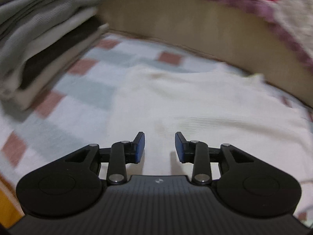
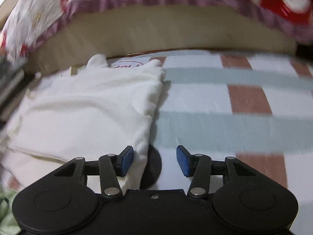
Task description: Fold clothes
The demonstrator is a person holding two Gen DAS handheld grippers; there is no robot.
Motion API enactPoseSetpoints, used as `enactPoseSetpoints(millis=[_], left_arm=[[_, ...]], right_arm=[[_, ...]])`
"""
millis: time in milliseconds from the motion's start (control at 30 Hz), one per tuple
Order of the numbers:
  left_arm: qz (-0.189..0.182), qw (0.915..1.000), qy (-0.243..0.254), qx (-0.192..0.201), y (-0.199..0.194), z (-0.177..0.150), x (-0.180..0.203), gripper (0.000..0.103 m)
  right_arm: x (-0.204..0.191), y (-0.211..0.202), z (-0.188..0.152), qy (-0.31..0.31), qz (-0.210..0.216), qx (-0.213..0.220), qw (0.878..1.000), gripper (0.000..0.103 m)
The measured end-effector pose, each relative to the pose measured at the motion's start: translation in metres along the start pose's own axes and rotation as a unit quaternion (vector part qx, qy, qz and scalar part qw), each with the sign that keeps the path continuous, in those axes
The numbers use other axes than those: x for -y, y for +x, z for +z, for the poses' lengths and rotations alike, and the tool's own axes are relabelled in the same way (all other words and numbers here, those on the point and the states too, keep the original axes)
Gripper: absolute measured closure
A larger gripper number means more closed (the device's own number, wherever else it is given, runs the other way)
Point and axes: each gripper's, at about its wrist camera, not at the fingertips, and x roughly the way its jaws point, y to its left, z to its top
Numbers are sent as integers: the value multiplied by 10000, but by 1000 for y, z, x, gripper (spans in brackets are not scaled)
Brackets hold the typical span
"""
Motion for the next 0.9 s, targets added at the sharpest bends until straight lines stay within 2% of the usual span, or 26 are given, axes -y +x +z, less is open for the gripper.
enactPoseSetpoints(millis=[67, 100, 133, 167, 200, 300, 333, 367, 400, 467, 500, 533, 567, 600, 633, 700, 767, 900], left_arm=[[-518, 9976, 460, 50, -2, -4, 28, 64], [-775, 9947, 673, 54, -2, -7, 41, 57], [-1002, 9919, 773, -67, 2, -10, 51, 54], [-1062, 9911, 770, -217, 7, -15, 57, 54], [-1121, 9900, 767, -368, 13, -19, 62, 54], [-1266, 9856, 780, -803, 29, -32, 78, 54], [-1122, 9858, 917, -844, 30, -35, 80, 54], [-1026, 9860, 982, -873, 32, -36, 80, 54], [-950, 9860, 1017, -922, 35, -37, 79, 54], [-1039, 9840, 740, -1241, 44, -32, 70, 54], [-1112, 9827, 665, -1322, 47, -26, 66, 54], [-1135, 9808, 704, -1423, 49, -21, 66, 54], [-1144, 9789, 756, -1516, 51, -16, 65, 54], [-1069, 9779, 884, -1562, 52, -13, 67, 54], [-955, 9770, 1026, -1606, 53, -12, 68, 54], [-805, 9757, 1154, -1679, 53, -8, 66, 54], [-752, 9752, 1118, -1755, 56, -1, 59, 54], [-942, 9752, 982, -1748, 64, 12, 54, 55]], right_arm=[[15, -6, 0, 586, 513, -26, 9970, 48], [21, -7, 2, 808, 802, -83, 9935, 48], [26, -6, 3, 985, 1068, -163, 9893, 47], [29, -3, 5, 1113, 1262, -251, 9854, 46], [29, 1, 7, 1151, 1315, -343, 9840, 42], [24, 19, 9, 1131, 1409, -540, 9821, 40], [24, 25, 10, 1243, 1606, -569, 9775, 38], [27, 33, 10, 1505, 1891, -692, 9679, 37], [33, 42, 10, 1864, 2238, -837, 9530, 36], [45, 59, 9, 2557, 2778, -1050, 9200, 38], [47, 64, 11, 2707, 2897, -1043, 9121, 37], [45, 67, 13, 2732, 2878, -1046, 9119, 39], [41, 68, 15, 2660, 2735, -1060, 9182, 43], [35, 69, 18, 2506, 2522, -1059, 9287, 52], [26, 69, 21, 2235, 2259, -1028, 9426, 68], [6, 68, 25, 1693, 1834, -952, 9637, 85], [-9, 63, 29, 1498, 1676, -859, 9706, 87], [-26, 41, 55, 1710, 1890, -546, 9654, 89]])
